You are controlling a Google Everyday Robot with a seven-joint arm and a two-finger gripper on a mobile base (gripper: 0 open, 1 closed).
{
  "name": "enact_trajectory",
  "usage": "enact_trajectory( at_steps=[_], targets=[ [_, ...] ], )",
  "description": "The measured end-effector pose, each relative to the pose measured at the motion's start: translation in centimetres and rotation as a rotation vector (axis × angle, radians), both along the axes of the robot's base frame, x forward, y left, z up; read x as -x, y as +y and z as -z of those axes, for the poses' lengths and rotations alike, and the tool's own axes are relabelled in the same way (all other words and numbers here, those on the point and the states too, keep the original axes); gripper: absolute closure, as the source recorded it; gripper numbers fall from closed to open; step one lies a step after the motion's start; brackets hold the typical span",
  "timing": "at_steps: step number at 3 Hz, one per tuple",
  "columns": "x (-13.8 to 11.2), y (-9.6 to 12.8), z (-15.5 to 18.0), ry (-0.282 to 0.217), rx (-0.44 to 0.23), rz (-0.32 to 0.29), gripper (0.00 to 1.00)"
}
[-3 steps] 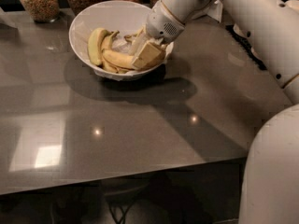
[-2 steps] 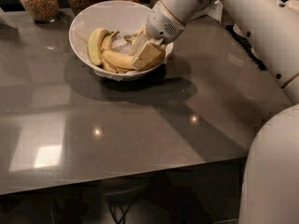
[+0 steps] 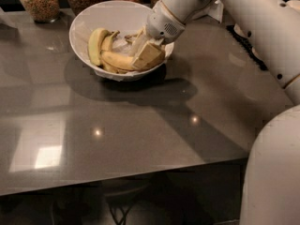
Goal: Pick banana from white bowl
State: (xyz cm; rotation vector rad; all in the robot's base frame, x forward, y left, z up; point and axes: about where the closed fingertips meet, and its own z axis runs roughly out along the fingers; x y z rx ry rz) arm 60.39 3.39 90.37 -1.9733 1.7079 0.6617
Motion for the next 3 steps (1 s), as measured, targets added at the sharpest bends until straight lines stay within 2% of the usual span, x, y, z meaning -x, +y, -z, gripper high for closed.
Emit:
enact_trajectory(
  at_steps=[2, 3],
  targets=[
    [0.3, -1.3, -4.3, -0.071, 0.025, 0.018, 1.0],
    [0.8, -2.3, -6.6, -0.112, 0.016, 0.039, 1.0]
  ],
)
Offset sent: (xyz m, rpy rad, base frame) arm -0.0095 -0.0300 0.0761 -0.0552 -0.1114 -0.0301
